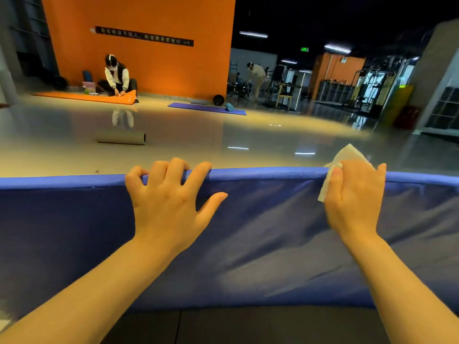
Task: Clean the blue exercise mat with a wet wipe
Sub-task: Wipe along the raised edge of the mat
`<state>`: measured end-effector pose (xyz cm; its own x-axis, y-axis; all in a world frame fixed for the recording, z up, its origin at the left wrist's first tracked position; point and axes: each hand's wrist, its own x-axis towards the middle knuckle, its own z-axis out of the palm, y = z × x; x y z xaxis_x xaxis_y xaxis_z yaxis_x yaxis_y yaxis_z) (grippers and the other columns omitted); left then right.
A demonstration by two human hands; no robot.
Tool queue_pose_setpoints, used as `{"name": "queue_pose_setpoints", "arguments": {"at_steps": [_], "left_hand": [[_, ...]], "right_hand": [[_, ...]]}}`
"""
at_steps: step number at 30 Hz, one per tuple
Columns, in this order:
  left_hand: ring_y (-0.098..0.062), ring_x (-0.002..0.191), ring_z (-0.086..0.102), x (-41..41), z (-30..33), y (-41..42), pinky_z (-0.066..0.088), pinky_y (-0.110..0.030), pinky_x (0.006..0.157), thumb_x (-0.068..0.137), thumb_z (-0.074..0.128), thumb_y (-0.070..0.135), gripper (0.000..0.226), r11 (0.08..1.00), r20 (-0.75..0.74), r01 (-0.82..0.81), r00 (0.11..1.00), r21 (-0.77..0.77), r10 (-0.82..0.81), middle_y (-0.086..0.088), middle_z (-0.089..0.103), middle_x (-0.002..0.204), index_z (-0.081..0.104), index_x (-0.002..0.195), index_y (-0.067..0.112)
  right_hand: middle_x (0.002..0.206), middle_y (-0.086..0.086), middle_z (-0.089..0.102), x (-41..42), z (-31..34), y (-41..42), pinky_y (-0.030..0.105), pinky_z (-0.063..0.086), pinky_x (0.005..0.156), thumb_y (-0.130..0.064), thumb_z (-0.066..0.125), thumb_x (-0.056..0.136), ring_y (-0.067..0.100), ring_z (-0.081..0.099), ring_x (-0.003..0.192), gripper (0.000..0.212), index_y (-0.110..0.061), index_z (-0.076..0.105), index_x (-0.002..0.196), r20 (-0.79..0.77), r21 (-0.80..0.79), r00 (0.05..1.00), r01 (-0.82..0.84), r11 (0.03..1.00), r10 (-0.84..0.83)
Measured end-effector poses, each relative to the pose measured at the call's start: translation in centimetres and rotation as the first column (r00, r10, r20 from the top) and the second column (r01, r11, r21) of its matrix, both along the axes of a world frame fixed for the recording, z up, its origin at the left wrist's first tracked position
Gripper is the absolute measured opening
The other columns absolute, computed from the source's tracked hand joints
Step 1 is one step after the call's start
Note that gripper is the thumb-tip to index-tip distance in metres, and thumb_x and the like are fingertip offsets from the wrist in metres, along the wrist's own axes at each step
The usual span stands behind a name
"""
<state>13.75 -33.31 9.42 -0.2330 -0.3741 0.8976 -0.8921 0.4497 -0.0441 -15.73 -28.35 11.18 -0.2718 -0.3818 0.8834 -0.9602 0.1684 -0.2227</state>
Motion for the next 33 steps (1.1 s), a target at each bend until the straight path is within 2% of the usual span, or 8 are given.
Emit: {"name": "queue_pose_setpoints", "arguments": {"at_steps": [4, 12, 16, 19, 26, 29, 31, 33], "left_hand": [[-0.030, 0.088, 0.046, -0.2, 0.0, -1.5, 0.024, -0.047, 0.083, 0.091, 0.046, 0.062, 0.050, 1.000, 0.005, -0.010, 1.000, -0.010, 0.010, -0.009, 0.060, 0.097, 0.066, 0.114, 0.022], [-0.031, 0.099, 0.051, 0.6, 0.2, -2.6, 0.026, -0.048, 0.087, 0.094, 0.041, 0.058, 0.055, 0.999, 0.113, 0.037, 0.993, 0.011, -0.038, -0.010, 0.062, 0.107, 0.060, 0.128, 0.019], [-0.028, 0.114, 0.048, 3.0, 0.7, -3.4, 0.028, -0.050, 0.094, 0.089, 0.043, 0.054, 0.063, 0.992, 0.246, 0.117, 0.961, 0.040, -0.123, -0.009, 0.060, 0.122, 0.051, 0.142, 0.020], [-0.031, 0.125, 0.045, 6.7, 0.7, -4.1, 0.024, -0.061, 0.103, 0.081, 0.044, 0.059, 0.075, 0.996, 0.256, 0.030, 0.965, 0.089, -0.052, -0.010, 0.054, 0.134, 0.044, 0.147, 0.024], [-0.036, 0.136, 0.040, 15.0, 0.0, -4.9, 0.018, -0.070, 0.104, 0.068, 0.047, 0.075, 0.095, 0.954, 0.129, -0.163, 0.983, 0.253, 0.134, -0.012, 0.047, 0.139, 0.042, 0.146, 0.022], [-0.038, 0.131, 0.042, 14.5, -0.5, -4.3, 0.017, -0.075, 0.103, 0.069, 0.071, 0.067, 0.093, 0.967, 0.107, -0.156, 0.985, 0.203, 0.137, -0.016, 0.049, 0.133, 0.046, 0.144, 0.018], [-0.040, 0.131, 0.042, 14.3, -0.8, -4.1, 0.015, -0.077, 0.103, 0.062, 0.087, 0.053, 0.098, 0.969, 0.093, -0.157, 0.986, 0.191, 0.142, -0.018, 0.050, 0.133, 0.047, 0.143, 0.015], [-0.039, 0.132, 0.041, 14.7, -0.8, -4.3, 0.016, -0.076, 0.103, 0.060, 0.086, 0.050, 0.098, 0.973, 0.084, -0.147, 0.987, 0.180, 0.134, -0.018, 0.050, 0.134, 0.046, 0.143, 0.016]], "right_hand": [[0.081, 0.006, 0.053, 4.8, 0.0, -2.2, 0.058, 0.037, 0.095, -0.018, 0.033, 0.100, 0.028, 0.046, 0.087, 0.030, -0.015, 0.048, 0.074, -0.053, -0.088, 0.986, -0.163, 0.983, 0.159], [0.083, 0.002, 0.064, 12.8, -0.8, -5.4, 0.040, 0.037, 0.097, -0.026, 0.036, 0.101, 0.027, 0.056, 0.084, 0.036, -0.011, 0.065, 0.086, -0.172, -0.019, 0.887, -0.438, 0.899, 0.428], [0.085, 0.003, 0.064, 9.6, -0.4, -5.9, 0.037, 0.037, 0.083, -0.037, 0.036, 0.102, 0.030, 0.054, 0.079, 0.042, -0.012, 0.065, 0.086, -0.236, -0.007, 0.906, -0.362, 0.932, 0.350], [0.087, 0.008, 0.063, 7.4, -0.4, -6.1, 0.039, 0.035, 0.082, -0.039, 0.038, 0.101, 0.034, 0.053, 0.079, 0.041, -0.009, 0.064, 0.088, -0.217, -0.048, 0.949, -0.244, 0.968, 0.229], [0.094, 0.013, 0.062, 10.3, -1.2, -6.9, 0.050, 0.028, 0.104, -0.029, 0.034, 0.100, 0.033, 0.052, 0.101, 0.038, -0.006, 0.063, 0.091, -0.020, -0.139, 0.992, -0.128, 0.982, 0.127], [0.089, 0.008, 0.058, 15.9, -1.5, -7.7, 0.047, 0.018, 0.110, -0.028, 0.036, 0.100, 0.028, 0.048, 0.094, 0.033, -0.009, 0.062, 0.090, 0.058, -0.171, 0.978, -0.188, 0.967, 0.200], [0.083, 0.005, 0.057, 20.6, -1.1, -8.1, 0.047, 0.025, 0.103, -0.025, 0.037, 0.098, 0.029, 0.051, 0.086, 0.030, -0.012, 0.061, 0.084, 0.040, -0.162, 0.956, -0.281, 0.946, 0.291], [0.074, 0.006, 0.055, 25.4, -0.6, -8.4, 0.047, 0.032, 0.084, -0.019, 0.036, 0.093, 0.031, 0.050, 0.073, 0.028, -0.014, 0.056, 0.074, -0.076, -0.102, 0.930, -0.366, 0.925, 0.359]]}}
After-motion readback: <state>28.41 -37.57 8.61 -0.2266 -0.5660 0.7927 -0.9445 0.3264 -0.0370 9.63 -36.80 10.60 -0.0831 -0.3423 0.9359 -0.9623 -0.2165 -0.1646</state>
